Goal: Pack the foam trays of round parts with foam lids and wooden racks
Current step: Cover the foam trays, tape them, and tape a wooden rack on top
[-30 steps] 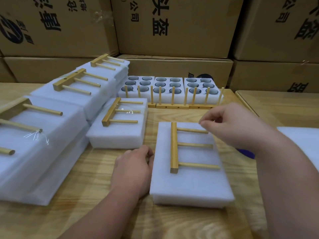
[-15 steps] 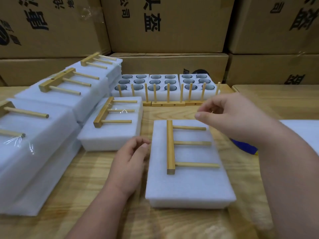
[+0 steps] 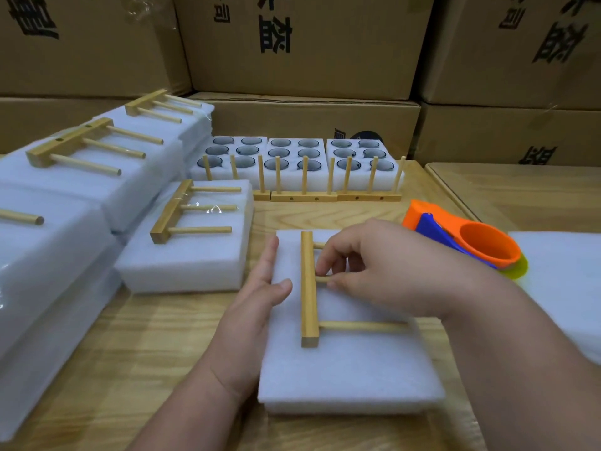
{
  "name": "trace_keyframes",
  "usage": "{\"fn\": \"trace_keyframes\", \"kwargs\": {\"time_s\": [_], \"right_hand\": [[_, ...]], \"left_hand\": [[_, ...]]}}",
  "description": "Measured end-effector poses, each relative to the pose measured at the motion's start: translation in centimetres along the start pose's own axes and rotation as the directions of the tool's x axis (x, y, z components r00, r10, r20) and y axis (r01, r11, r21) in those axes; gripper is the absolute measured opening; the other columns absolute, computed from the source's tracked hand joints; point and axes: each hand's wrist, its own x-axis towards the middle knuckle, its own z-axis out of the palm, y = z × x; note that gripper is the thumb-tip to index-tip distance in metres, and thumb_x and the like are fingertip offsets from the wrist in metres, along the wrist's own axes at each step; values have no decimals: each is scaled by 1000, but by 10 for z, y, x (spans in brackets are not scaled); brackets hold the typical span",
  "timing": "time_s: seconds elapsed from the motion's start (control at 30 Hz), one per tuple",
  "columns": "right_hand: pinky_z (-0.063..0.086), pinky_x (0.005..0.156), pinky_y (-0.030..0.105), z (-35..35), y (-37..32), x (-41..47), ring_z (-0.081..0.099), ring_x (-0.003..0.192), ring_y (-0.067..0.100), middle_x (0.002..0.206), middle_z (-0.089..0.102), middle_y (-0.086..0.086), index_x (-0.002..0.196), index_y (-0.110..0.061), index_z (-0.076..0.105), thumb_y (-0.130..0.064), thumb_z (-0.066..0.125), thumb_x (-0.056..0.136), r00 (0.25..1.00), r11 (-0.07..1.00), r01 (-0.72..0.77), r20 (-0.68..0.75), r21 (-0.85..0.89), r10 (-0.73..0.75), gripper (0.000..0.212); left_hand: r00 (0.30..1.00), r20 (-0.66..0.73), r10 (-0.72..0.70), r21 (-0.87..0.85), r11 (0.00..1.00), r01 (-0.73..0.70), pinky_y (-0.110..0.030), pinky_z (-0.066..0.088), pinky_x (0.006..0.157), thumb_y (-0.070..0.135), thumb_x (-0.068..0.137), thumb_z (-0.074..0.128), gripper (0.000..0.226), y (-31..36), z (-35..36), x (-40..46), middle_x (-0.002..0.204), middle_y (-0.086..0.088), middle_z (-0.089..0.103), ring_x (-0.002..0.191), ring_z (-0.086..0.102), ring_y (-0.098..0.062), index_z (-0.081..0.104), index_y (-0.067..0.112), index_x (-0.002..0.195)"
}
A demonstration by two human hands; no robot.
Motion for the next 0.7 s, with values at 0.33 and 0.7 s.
{"fn": "trace_keyframes", "kwargs": {"time_s": [0.33,0.7], "right_hand": [[43,62,9,-4,6,-3,56,75,-6,92,60,-32,87,-42,69,-29,71,93,1000,999,12,8,31,-13,15],[46,60,13,-25,19,-11,64,75,-7,83,71,-25,87,-35,76,-34,73,91,990,977,-61,-113,203,85,4]], "left_hand": [[999,-43,22,43,999,-21,-40,54,96,22,60,68,85,1,11,3,151,9,53,130,59,-22,54,38,142],[991,-26,134,236,964,-124,-24,44,98,24,73,61,56,-3,5,3,148,40,41,134,41,16,71,42,124]]}}
